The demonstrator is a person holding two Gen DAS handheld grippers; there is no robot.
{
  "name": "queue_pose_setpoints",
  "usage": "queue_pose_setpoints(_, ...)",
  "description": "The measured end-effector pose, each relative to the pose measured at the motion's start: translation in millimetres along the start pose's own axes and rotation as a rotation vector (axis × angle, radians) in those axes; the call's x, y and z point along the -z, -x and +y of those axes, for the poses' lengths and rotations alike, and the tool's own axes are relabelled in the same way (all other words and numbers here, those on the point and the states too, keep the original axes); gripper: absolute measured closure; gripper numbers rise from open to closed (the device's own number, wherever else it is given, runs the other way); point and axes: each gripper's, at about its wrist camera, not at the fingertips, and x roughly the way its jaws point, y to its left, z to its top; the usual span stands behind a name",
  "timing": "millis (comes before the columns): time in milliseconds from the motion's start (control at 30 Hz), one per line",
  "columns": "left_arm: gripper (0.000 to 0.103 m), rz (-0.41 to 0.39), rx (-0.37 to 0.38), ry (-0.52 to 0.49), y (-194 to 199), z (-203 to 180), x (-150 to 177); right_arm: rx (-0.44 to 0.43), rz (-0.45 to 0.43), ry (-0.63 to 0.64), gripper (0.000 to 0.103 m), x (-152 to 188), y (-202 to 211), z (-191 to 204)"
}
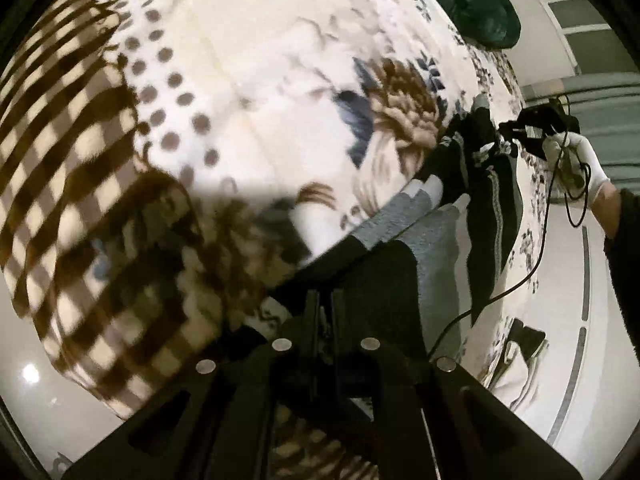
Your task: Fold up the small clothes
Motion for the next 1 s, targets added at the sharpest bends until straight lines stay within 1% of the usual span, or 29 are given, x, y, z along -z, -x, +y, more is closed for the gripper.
queue_pose_setpoints(33,0.103,0.009,-0.008,-0.002,1.1,4.7,-1.5,-0.006,0.000,-0.009,0.094,0.2,-2.2,-1.8)
queue_pose_setpoints(67,0.103,0.024,-0.010,0.004,1.7,10.2,-3.2,-0.024,0.012,-0.022,0.091,0.4,-3.2,-4.5)
queue_pose_setpoints(100,0.102,0.038,-0.005,0.005,2.2,13.9,-4.9,-0.064,0.040,-0.044,0.087,1.7,-3.5,-9.9)
queue_pose_setpoints(133,0.101,0.056,0.001,-0.005,3.3,16.7,-7.2,-0.089,0.049,-0.057,0.083,3.9,-0.8,-14.3)
queue_pose_setpoints(167,0.100,0.069,-0.011,-0.022,5.6,16.3,-8.7,-0.126,0.055,-0.067,0.070,8.0,5.9,-19.2)
queue_pose_setpoints(200,0.093,0.077,-0.027,-0.043,8.2,14.3,-9.6,-0.177,0.056,-0.072,0.055,15.5,16.6,-24.9)
queue_pose_setpoints(233,0.087,0.087,-0.037,-0.075,11.6,10.3,-11.0,-0.200,0.048,-0.073,0.048,23.8,26.8,-29.9)
queue_pose_setpoints(267,0.069,0.090,-0.036,-0.098,14.7,5.9,-12.1,-0.213,0.038,-0.062,0.044,36.6,40.2,-35.1)
queue_pose_setpoints(300,0.052,0.090,-0.041,-0.123,17.9,0.9,-13.6,-0.224,0.034,-0.047,0.044,47.6,49.9,-38.3)
queue_pose_setpoints(367,0.046,0.083,-0.034,-0.159,24.3,-13.3,-18.1,-0.222,0.024,-0.019,0.043,79.8,70.7,-49.1)
queue_pose_setpoints(433,0.046,0.086,-0.041,-0.181,25.4,-31.2,-25.6,-0.215,0.017,-0.005,0.042,117.1,85.9,-63.9)
queue_pose_setpoints(467,0.046,0.084,-0.031,-0.194,25.6,-42.0,-29.9,-0.209,0.008,-0.001,0.042,136.1,91.8,-73.8)
queue_pose_setpoints(567,0.046,0.066,-0.001,-0.261,23.4,-90.6,-50.9,-0.178,-0.021,-0.018,0.042,179.4,98.8,-108.2)
queue_pose_setpoints(600,0.045,0.059,0.021,-0.292,20.0,-114.7,-62.5,-0.187,-0.026,-0.049,0.042,192.7,98.9,-125.0)
queue_pose_setpoints(633,0.045,0.056,0.039,-0.312,16.0,-130.6,-71.7,-0.203,-0.025,-0.082,0.042,201.2,98.4,-138.8)
queue_pose_setpoints(700,0.045,0.052,0.097,-0.364,-3.5,-179.7,-102.7,-0.238,-0.033,-0.172,0.042,211.3,92.2,-170.5)
queue_pose_setpoints(800,0.045,0.065,0.148,-0.451,-42.2,-240.2,-144.6,-0.261,-0.061,-0.264,0.042,201.0,75.3,-200.1)
queue_pose_setpoints(833,0.045,0.078,0.163,-0.485,-62.0,-262.8,-161.9,-0.271,-0.071,-0.295,0.042,191.8,68.0,-208.4)
queue_pose_setpoints(900,0.045,0.100,0.172,-0.525,-97.2,-295.1,-191.0,-0.295,-0.085,-0.348,0.042,173.9,53.4,-223.5)
queue_pose_setpoints(1000,0.045,0.182,0.177,-0.558,-161.7,-338.1,-232.2,-0.315,-0.096,-0.397,0.042,140.4,29.6,-232.4)
